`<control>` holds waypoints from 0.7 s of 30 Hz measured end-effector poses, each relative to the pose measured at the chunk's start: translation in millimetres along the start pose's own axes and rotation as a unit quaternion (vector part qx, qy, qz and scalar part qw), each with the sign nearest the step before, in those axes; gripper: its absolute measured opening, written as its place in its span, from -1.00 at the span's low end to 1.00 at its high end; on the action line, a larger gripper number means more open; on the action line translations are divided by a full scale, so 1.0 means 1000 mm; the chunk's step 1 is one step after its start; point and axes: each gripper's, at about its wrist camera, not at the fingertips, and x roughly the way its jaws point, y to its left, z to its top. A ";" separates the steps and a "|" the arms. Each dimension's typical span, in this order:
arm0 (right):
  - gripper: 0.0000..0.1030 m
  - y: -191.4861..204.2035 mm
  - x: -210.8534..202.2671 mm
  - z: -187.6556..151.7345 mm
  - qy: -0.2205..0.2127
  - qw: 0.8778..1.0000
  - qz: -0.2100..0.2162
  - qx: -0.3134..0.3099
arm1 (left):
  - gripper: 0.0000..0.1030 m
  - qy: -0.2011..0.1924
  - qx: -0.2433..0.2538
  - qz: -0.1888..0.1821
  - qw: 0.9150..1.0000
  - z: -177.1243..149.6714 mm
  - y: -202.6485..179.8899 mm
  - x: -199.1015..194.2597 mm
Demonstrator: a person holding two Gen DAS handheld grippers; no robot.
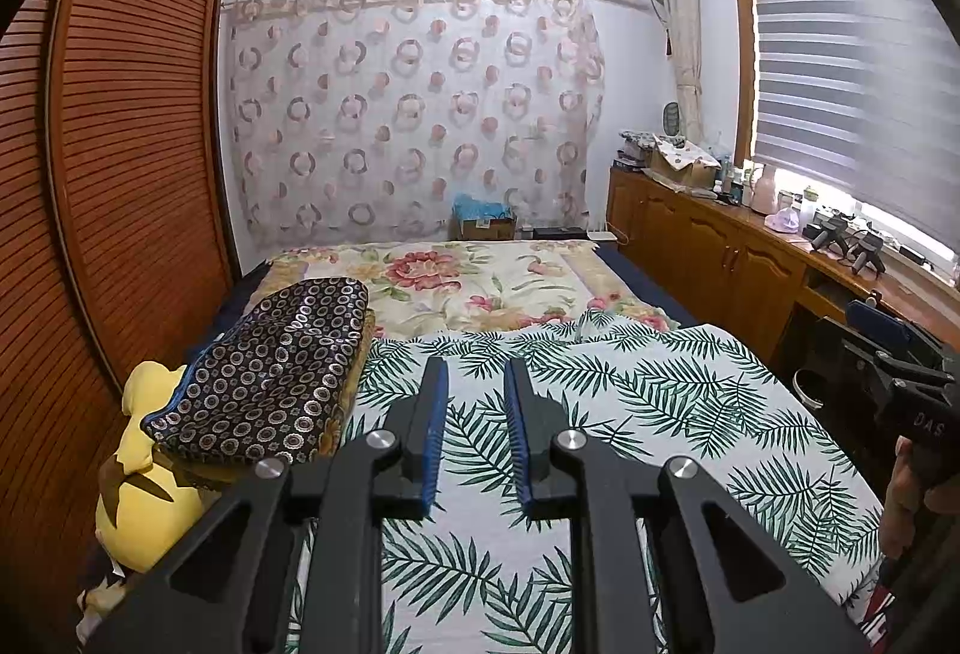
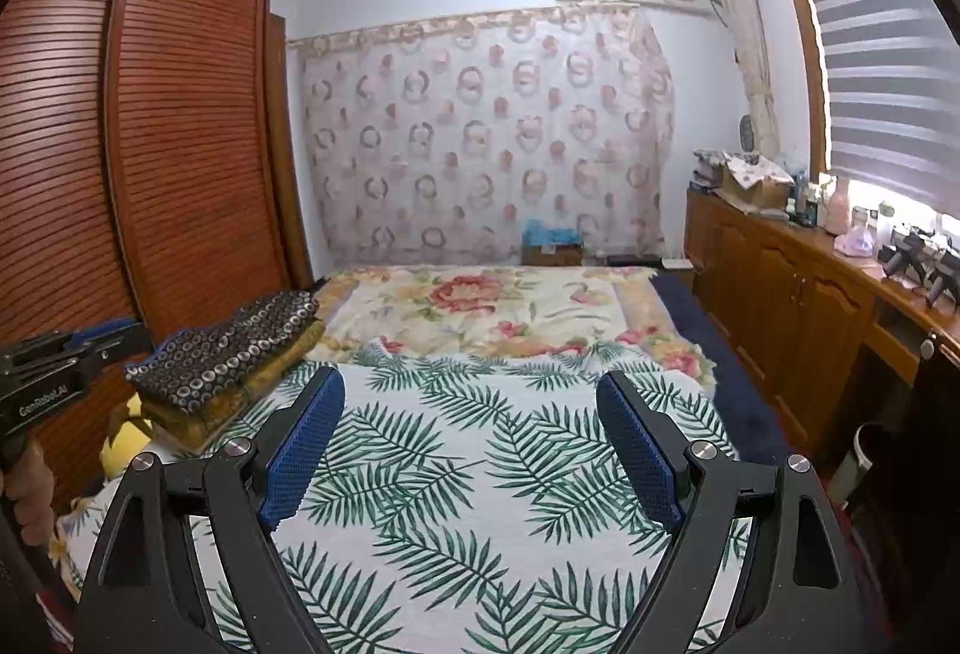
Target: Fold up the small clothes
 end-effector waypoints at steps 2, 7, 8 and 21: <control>0.71 0.000 0.000 -0.001 0.000 1.000 0.001 0.001 | -0.66 0.000 -0.001 0.000 1.000 0.000 0.001 0.000; 0.71 -0.001 0.000 0.000 -0.001 1.000 -0.002 0.001 | -0.66 0.000 -0.001 0.000 1.000 0.000 0.001 0.000; 0.71 -0.001 0.000 0.000 0.000 1.000 0.000 0.002 | -0.66 0.000 -0.001 0.000 1.000 0.000 0.000 0.000; 0.71 -0.001 0.001 0.000 0.000 1.000 -0.001 0.002 | -0.65 0.000 -0.001 0.002 1.000 0.000 0.003 -0.001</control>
